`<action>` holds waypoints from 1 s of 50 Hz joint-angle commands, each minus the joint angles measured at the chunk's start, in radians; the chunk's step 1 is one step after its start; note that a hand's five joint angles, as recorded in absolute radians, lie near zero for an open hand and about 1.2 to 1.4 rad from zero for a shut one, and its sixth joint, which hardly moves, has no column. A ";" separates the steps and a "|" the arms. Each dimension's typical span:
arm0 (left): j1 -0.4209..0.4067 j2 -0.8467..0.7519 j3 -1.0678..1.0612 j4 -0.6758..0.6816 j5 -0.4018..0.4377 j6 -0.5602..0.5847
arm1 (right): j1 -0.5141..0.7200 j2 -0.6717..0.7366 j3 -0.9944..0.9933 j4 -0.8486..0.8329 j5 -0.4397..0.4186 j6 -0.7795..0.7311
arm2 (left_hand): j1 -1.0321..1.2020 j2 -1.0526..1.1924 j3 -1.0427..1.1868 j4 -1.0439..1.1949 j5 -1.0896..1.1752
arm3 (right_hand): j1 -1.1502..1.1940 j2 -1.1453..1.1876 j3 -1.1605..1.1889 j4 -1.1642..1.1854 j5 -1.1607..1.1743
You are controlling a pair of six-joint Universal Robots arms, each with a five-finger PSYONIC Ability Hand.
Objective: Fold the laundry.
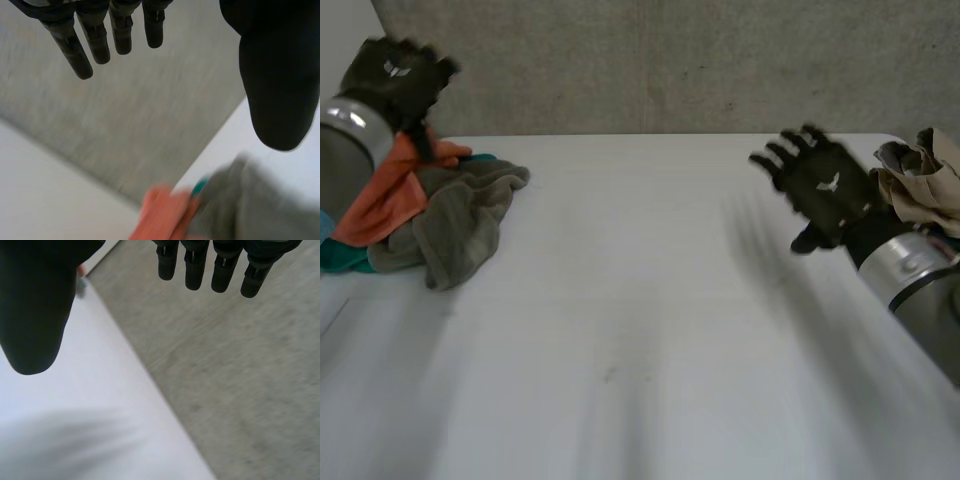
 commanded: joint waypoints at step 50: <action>-0.490 -0.225 -0.183 0.271 -0.008 -0.432 | -0.078 0.016 0.030 0.087 0.163 -0.140 | 1.205 1.188 1.196 1.185 1.176 | -0.043 -0.032 -0.027 -0.027 -0.042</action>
